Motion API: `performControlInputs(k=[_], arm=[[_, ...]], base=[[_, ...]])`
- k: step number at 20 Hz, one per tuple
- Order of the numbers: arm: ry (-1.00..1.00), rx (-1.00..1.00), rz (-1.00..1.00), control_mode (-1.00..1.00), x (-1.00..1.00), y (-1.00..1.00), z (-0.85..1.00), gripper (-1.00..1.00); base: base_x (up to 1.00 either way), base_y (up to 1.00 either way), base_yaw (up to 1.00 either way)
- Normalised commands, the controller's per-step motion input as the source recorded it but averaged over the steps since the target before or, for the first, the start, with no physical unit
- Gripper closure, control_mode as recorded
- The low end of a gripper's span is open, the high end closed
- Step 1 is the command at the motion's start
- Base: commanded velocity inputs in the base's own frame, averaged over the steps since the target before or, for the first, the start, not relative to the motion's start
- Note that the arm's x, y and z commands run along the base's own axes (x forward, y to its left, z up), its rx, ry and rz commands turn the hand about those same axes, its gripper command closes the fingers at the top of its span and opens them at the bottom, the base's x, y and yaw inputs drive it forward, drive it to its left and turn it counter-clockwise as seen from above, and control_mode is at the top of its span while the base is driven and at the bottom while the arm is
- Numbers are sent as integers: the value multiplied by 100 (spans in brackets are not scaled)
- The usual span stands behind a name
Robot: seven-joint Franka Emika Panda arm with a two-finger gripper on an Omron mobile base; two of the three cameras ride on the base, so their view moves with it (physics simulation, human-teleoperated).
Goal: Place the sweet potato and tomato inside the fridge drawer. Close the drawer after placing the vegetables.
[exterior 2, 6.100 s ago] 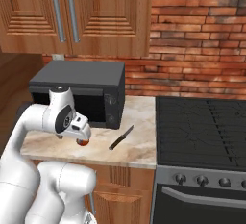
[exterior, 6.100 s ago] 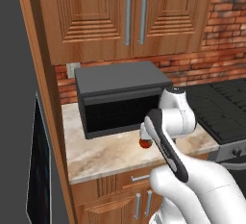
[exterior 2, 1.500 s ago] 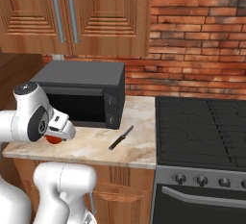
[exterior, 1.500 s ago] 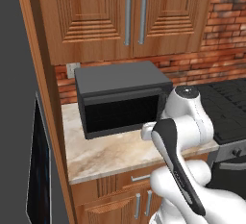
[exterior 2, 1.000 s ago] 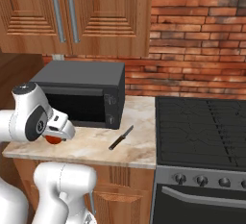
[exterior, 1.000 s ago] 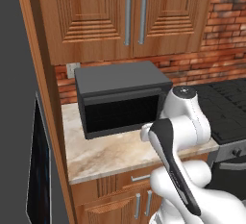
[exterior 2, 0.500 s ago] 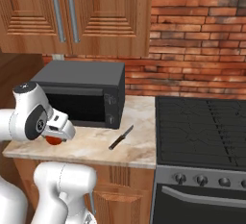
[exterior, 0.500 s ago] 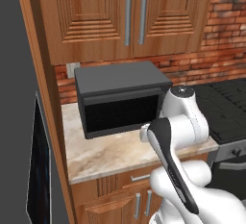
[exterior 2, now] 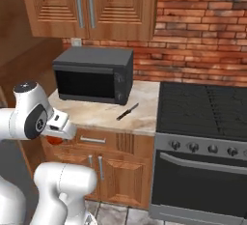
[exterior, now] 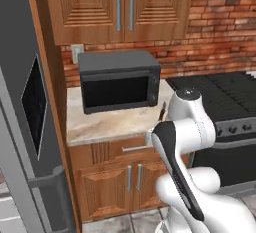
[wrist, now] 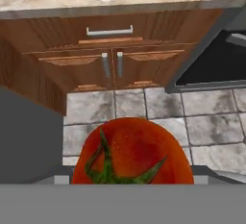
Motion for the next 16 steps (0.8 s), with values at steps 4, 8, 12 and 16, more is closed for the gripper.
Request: performControlInputs(k=[4, 8, 12, 16], arm=[[0, 0, 0, 100, 0, 0, 0, 100], [0, 0, 0, 100, 0, 0, 0, 100], [0, 0, 0, 100, 0, 0, 0, 100], [0, 0, 0, 100, 0, 0, 0, 100]], base=[[-96, -37, 45], [-93, -9, 37], [-77, -8, 43], [-63, 0, 56]])
